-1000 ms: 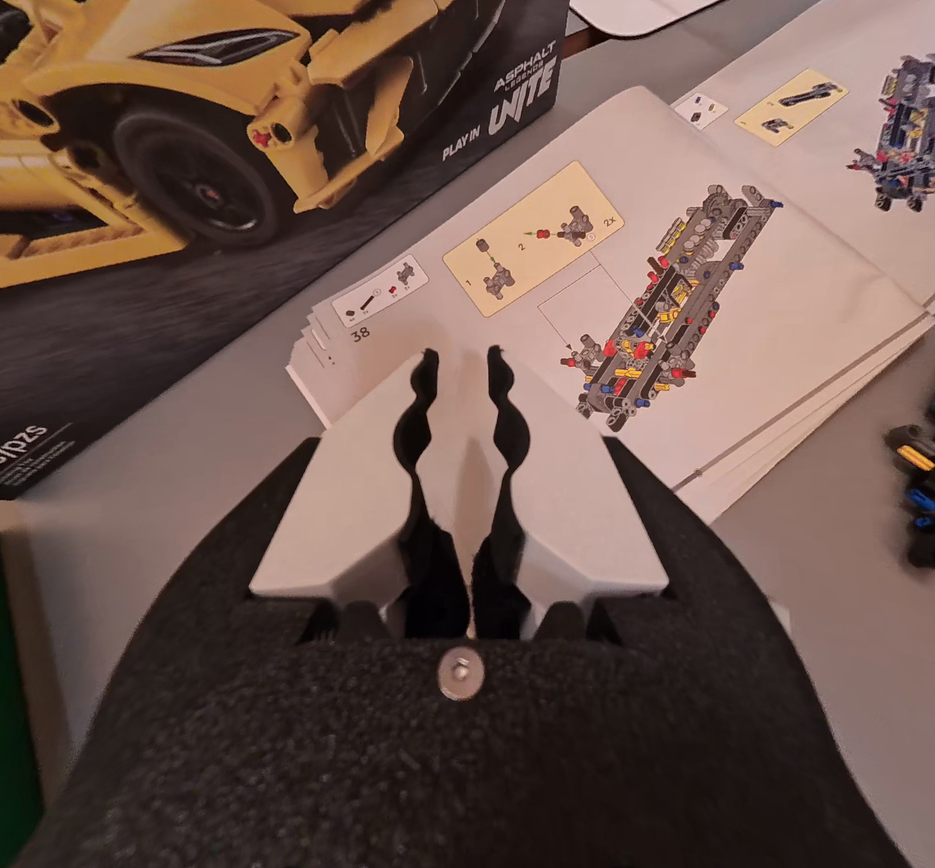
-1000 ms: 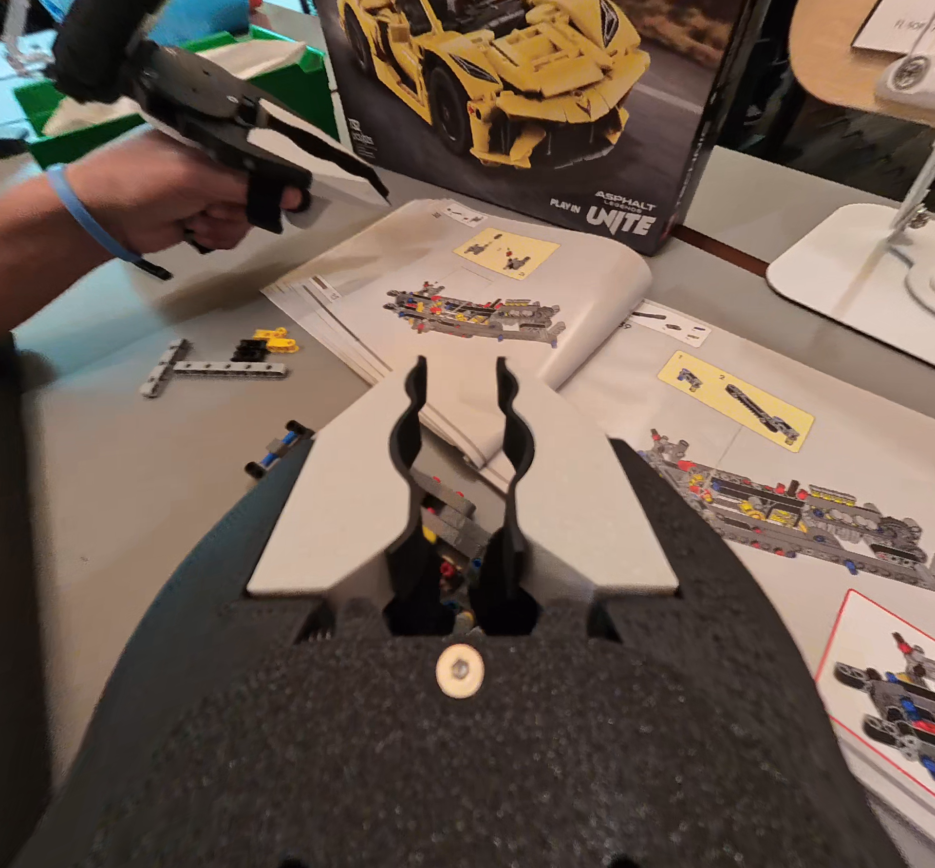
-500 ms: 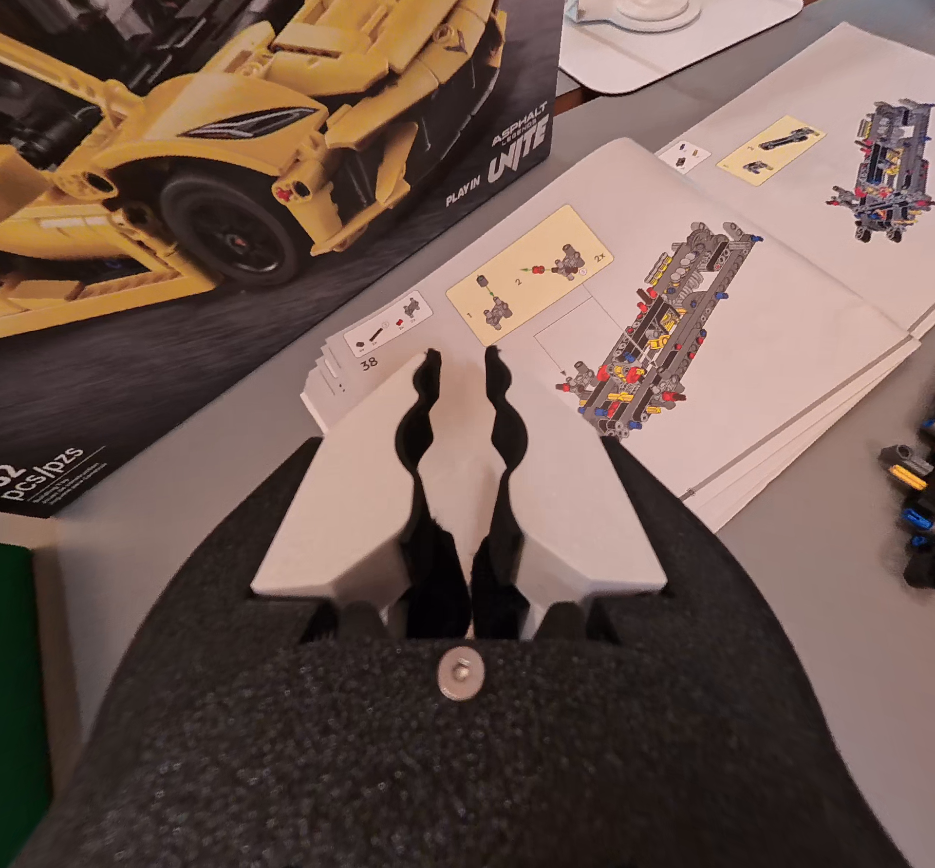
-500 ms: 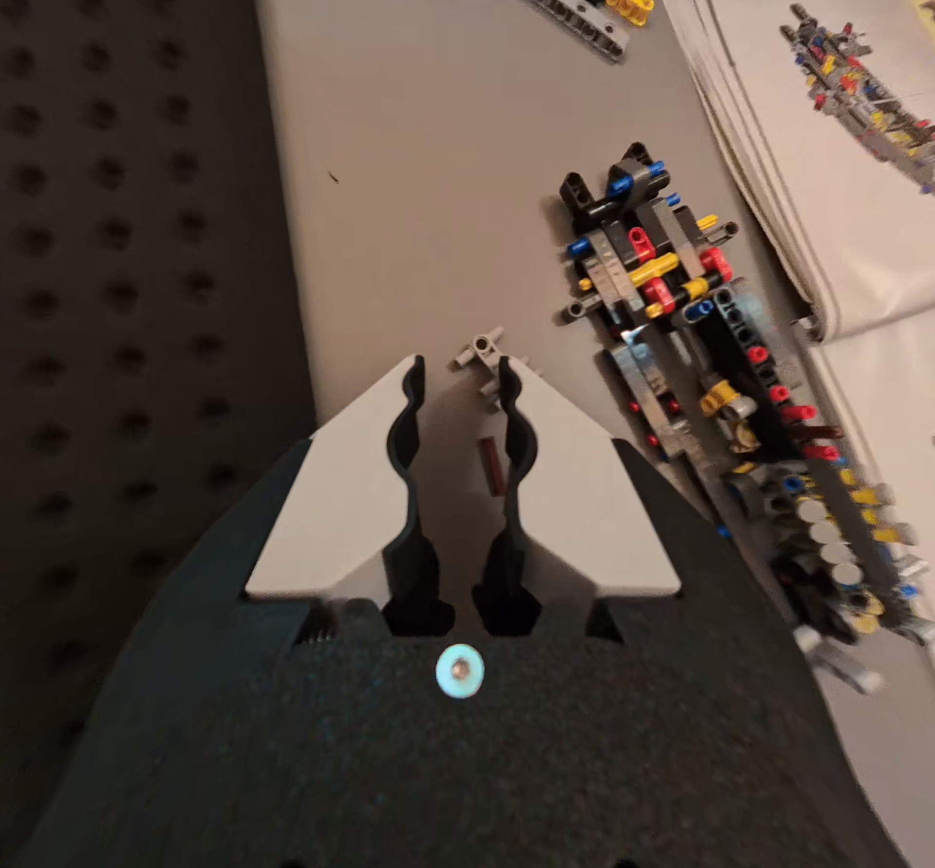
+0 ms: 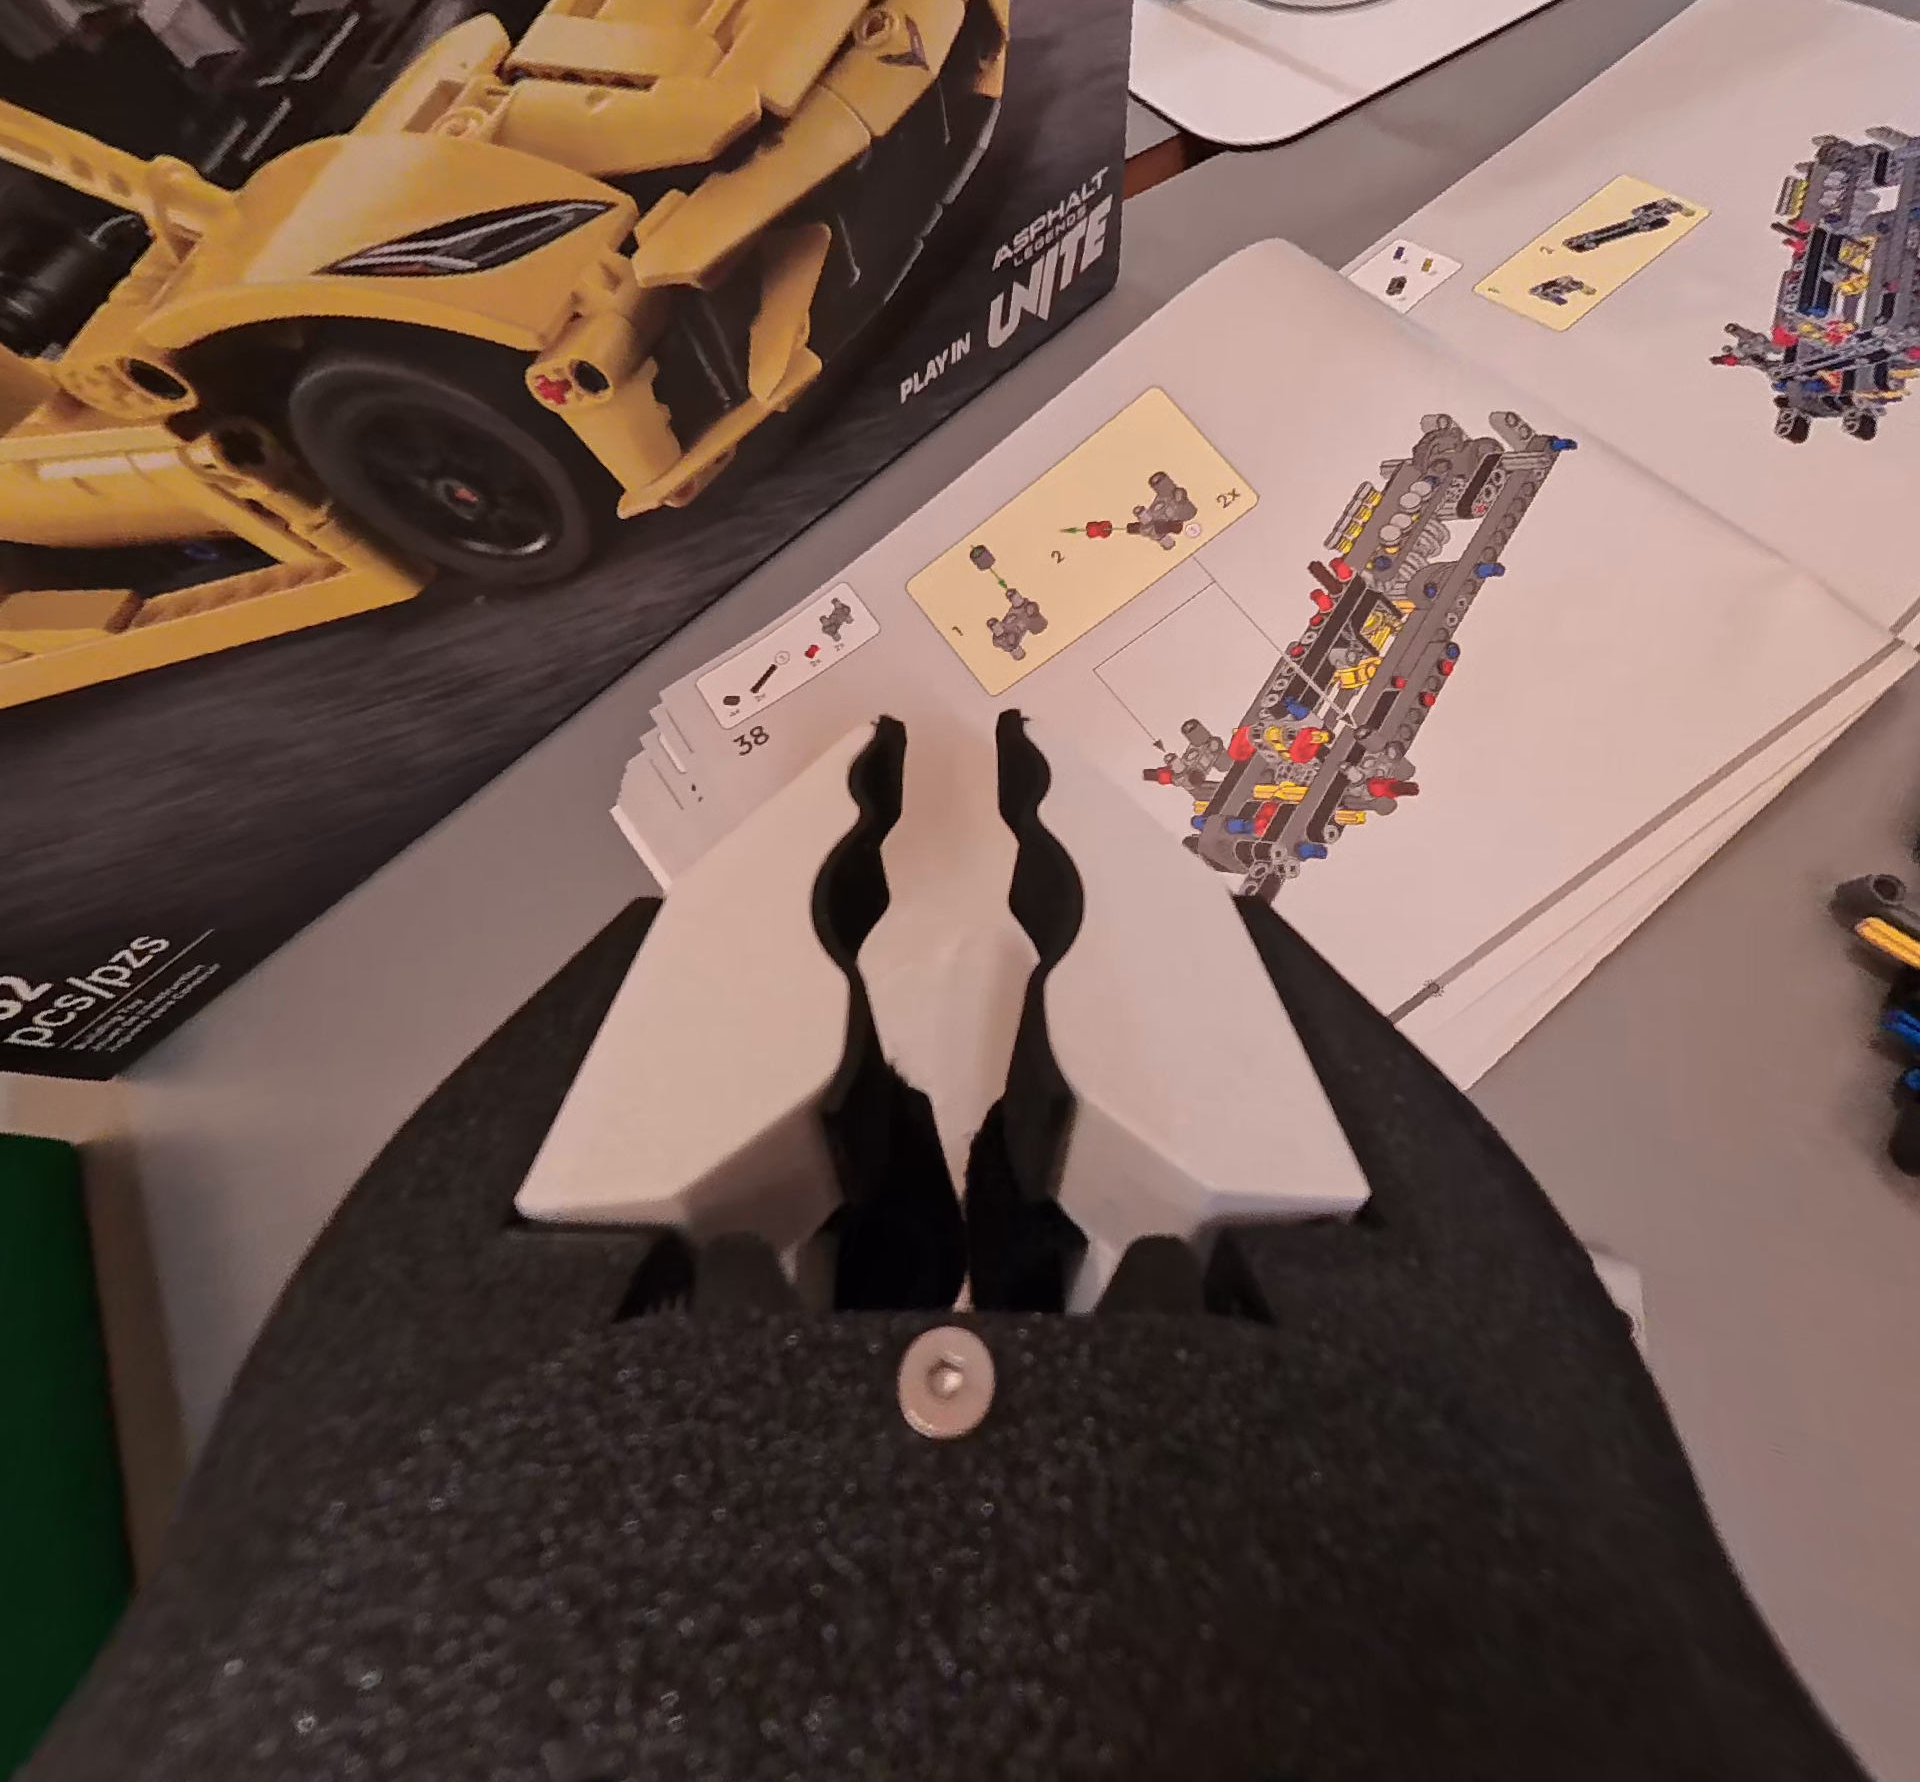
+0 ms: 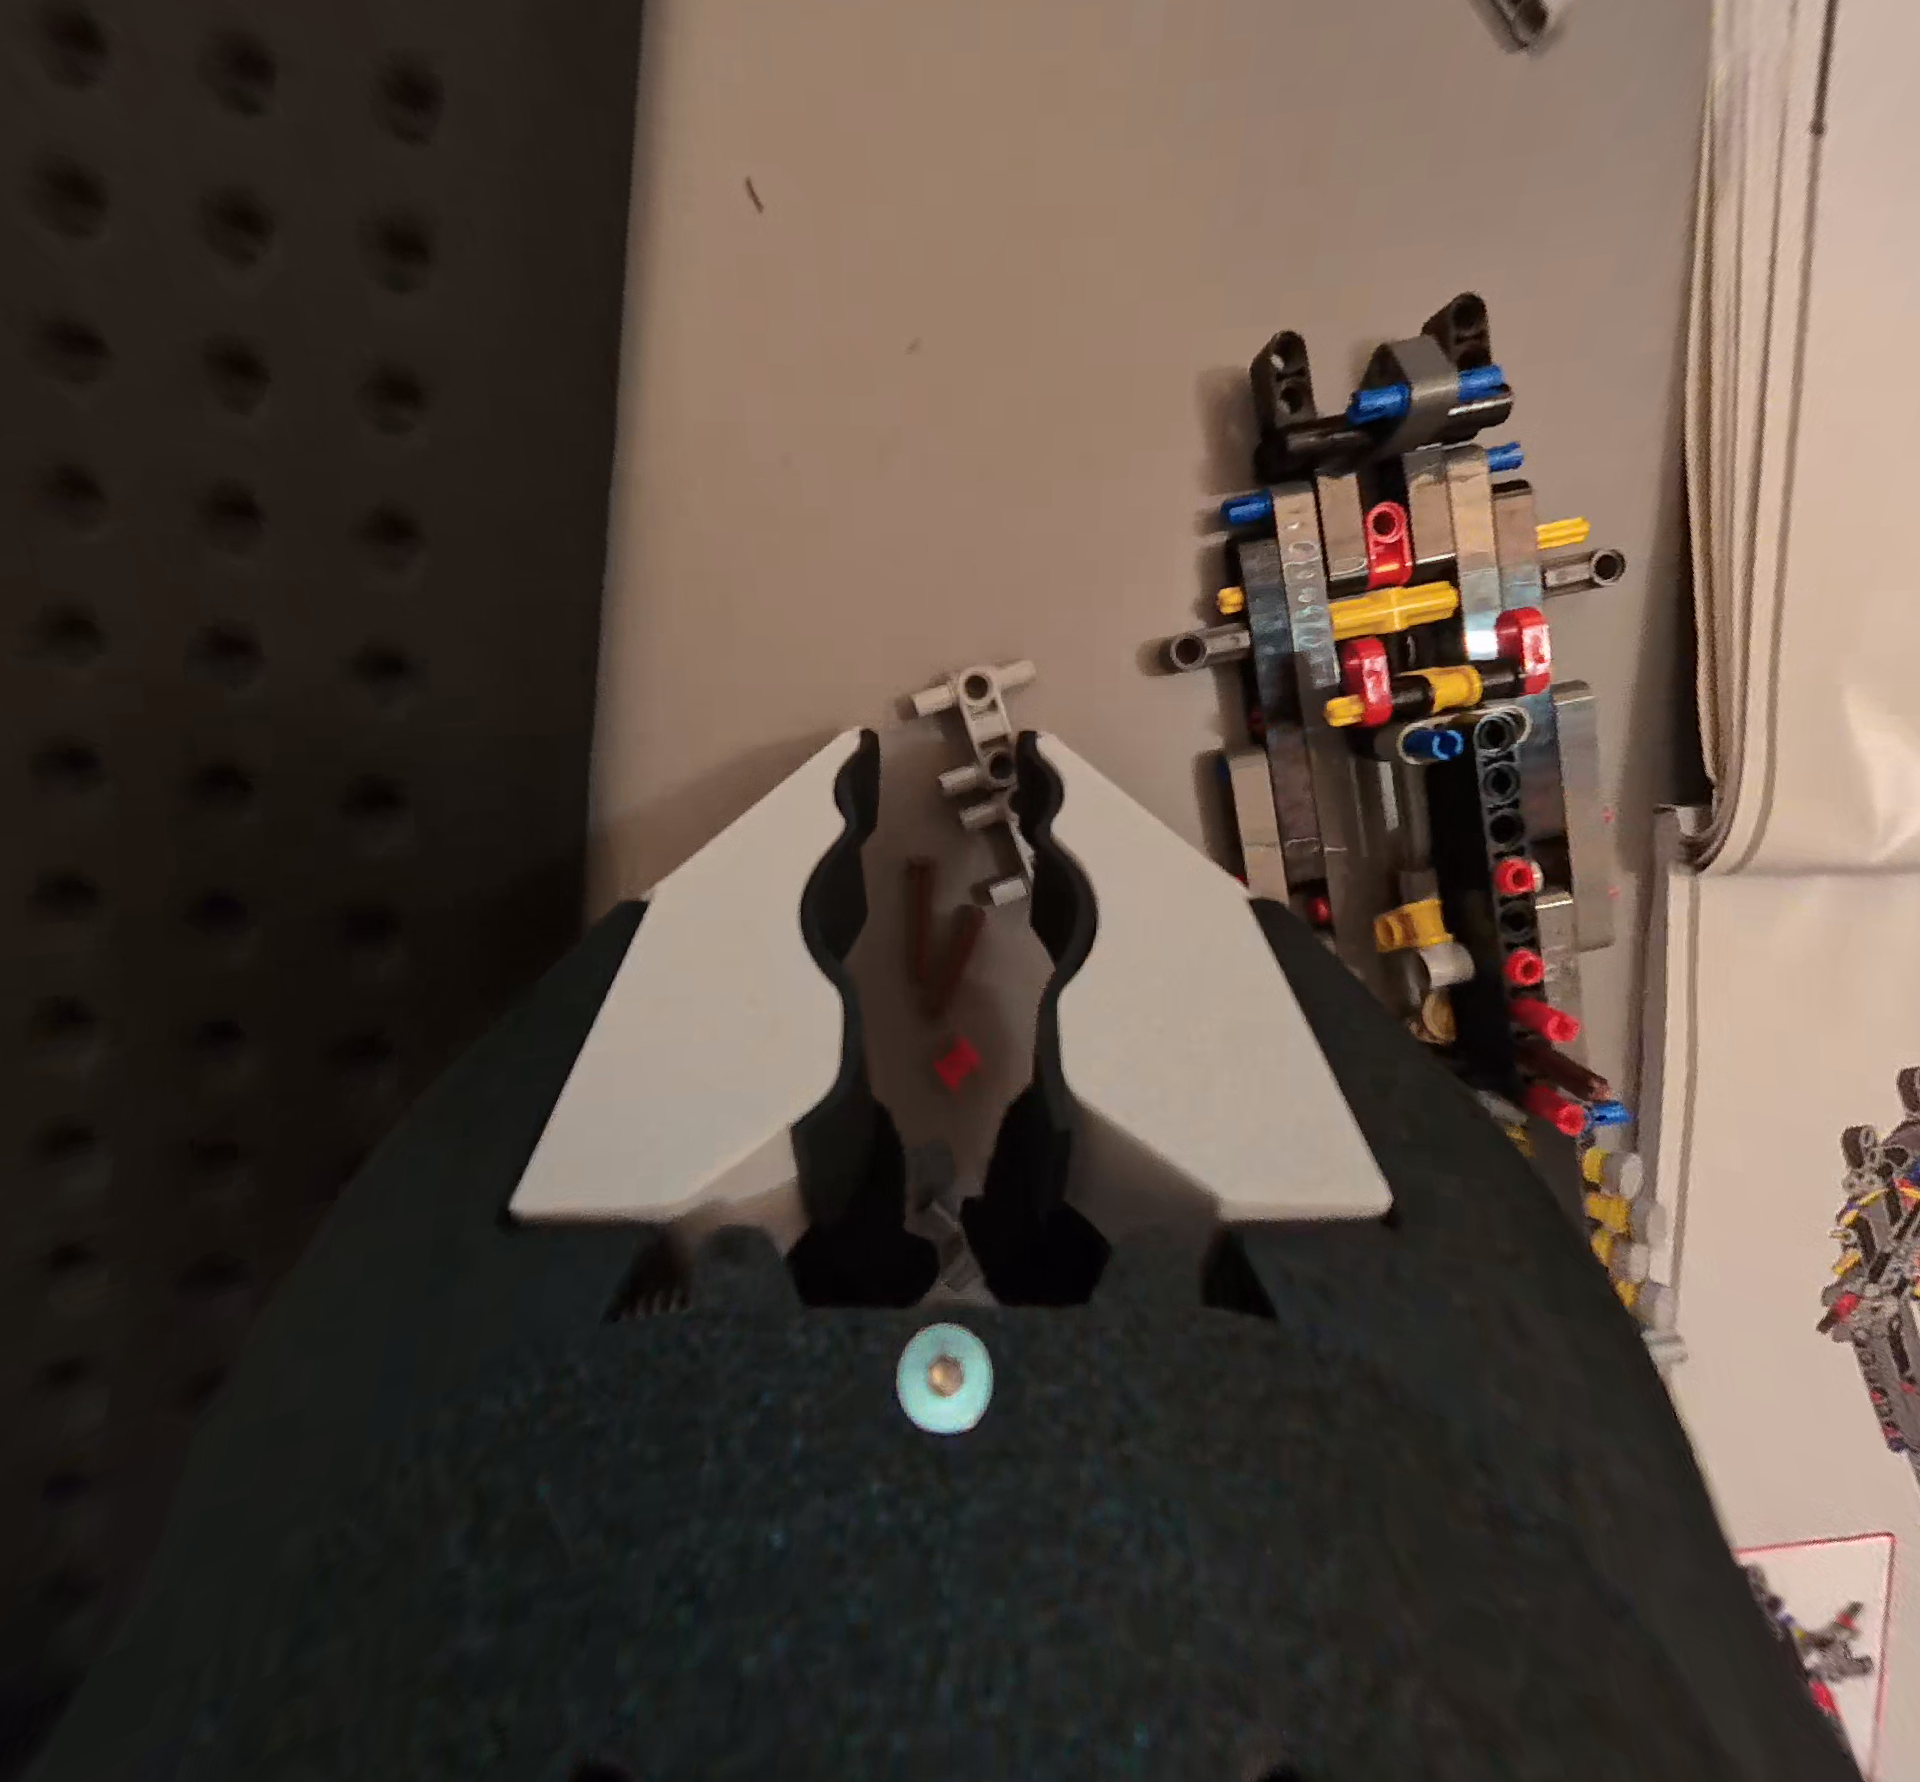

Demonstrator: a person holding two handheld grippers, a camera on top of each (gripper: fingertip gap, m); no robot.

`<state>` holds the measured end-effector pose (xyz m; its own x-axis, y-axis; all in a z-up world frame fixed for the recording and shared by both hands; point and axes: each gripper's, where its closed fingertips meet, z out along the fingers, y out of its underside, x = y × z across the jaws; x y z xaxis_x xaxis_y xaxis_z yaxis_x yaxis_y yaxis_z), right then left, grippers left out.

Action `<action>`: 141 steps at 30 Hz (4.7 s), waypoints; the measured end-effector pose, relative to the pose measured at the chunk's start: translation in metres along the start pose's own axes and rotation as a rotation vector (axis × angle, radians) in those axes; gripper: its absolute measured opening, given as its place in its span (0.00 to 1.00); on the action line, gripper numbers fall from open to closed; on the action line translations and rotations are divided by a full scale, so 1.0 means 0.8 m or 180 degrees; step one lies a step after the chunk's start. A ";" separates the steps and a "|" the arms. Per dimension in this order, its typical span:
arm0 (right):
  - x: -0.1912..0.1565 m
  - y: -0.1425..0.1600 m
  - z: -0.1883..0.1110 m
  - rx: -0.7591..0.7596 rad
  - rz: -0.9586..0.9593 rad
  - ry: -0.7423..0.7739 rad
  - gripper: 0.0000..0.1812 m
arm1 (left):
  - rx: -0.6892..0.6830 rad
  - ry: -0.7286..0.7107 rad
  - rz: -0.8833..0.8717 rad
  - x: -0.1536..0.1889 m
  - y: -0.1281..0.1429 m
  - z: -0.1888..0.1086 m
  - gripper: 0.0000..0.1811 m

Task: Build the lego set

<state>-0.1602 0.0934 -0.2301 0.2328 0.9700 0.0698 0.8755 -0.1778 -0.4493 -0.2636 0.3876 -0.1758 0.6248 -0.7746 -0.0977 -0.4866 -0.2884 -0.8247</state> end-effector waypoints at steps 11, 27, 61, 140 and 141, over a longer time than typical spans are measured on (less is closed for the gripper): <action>0.011 -0.002 0.005 -0.0296 -0.0437 0.0047 0.09 | -0.0040 0.0029 0.0033 0.004 0.002 0.002 0.09; 0.147 -0.132 -0.060 0.1382 -0.0484 0.2148 0.03 | 0.0195 0.0017 -0.0371 -0.021 -0.011 -0.014 0.09; 0.152 -0.131 -0.119 0.2792 0.0016 0.2065 0.03 | 0.0419 0.3777 -0.0589 0.217 -0.053 -0.124 0.14; 0.127 -0.129 -0.168 0.3565 0.1031 0.0705 0.11 | 0.1331 0.4106 -0.0683 0.231 -0.105 -0.170 0.03; 0.127 -0.128 -0.166 0.3658 0.1195 0.0447 0.11 | 0.1341 0.4121 -0.0655 0.233 -0.105 -0.173 0.03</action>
<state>-0.1699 0.1885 -0.0584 0.4972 0.8507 -0.1704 -0.1248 -0.1242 -0.9844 -0.1905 0.1894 -0.0478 -0.4600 -0.7725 0.4378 -0.0903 -0.4498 -0.8885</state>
